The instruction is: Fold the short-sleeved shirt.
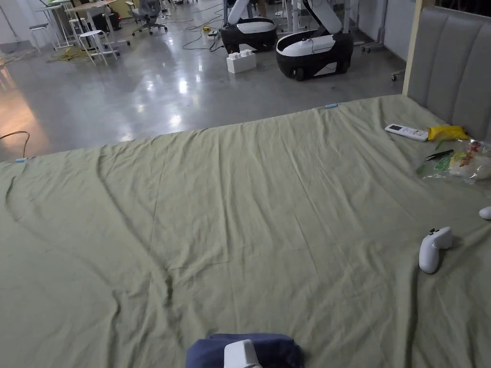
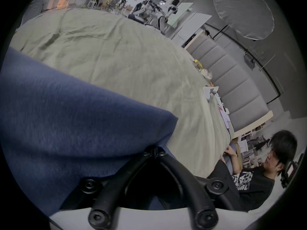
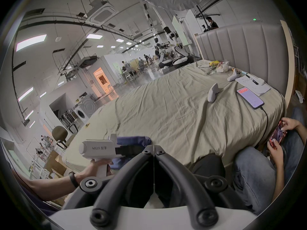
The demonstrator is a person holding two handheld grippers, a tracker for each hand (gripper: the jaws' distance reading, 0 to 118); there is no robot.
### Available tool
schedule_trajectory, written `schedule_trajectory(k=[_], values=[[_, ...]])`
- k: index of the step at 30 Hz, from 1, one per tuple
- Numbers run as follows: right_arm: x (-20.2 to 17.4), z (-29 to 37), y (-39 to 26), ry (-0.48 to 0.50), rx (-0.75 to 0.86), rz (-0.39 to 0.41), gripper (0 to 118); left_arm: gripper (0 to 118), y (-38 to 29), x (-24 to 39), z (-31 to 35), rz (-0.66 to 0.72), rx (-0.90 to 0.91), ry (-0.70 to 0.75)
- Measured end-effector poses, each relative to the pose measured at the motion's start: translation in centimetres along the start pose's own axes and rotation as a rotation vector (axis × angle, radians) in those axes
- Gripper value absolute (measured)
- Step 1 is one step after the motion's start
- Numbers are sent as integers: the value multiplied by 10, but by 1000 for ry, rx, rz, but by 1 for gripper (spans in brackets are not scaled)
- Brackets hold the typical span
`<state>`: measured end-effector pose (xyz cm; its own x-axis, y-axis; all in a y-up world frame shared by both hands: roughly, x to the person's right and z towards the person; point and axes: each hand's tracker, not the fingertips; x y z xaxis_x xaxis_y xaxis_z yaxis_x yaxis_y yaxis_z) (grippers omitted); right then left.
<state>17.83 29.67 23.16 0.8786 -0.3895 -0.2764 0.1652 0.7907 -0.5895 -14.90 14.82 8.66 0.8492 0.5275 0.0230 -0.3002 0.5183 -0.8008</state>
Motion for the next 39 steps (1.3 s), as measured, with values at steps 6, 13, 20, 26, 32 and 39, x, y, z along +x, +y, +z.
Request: schedule_trajectory(k=[6, 13, 20, 26, 32, 39], values=[[-25, -54, -5, 56, -113, 104, 0, 3, 21, 4, 73, 65, 203, -137], [-63, -184, 9, 170, -279, 98, 0, 3, 20, -47, 168, 74, 285, -44], [-54, -287, -39, -55, -545, 375, 0, 81, 4, -96, 186, 144, 229, 93], [-61, -273, -45, -91, -455, 530, 0, 87, 16, -139, 157, 325, 196, -128], [-58, -267, -39, -84, -450, 443, 0, 87, 29, -157, 88, 234, -25, -236], [-40, -267, -24, -28, -497, 267, 0, 38, 28, -152, 95, 154, -65, -191]])
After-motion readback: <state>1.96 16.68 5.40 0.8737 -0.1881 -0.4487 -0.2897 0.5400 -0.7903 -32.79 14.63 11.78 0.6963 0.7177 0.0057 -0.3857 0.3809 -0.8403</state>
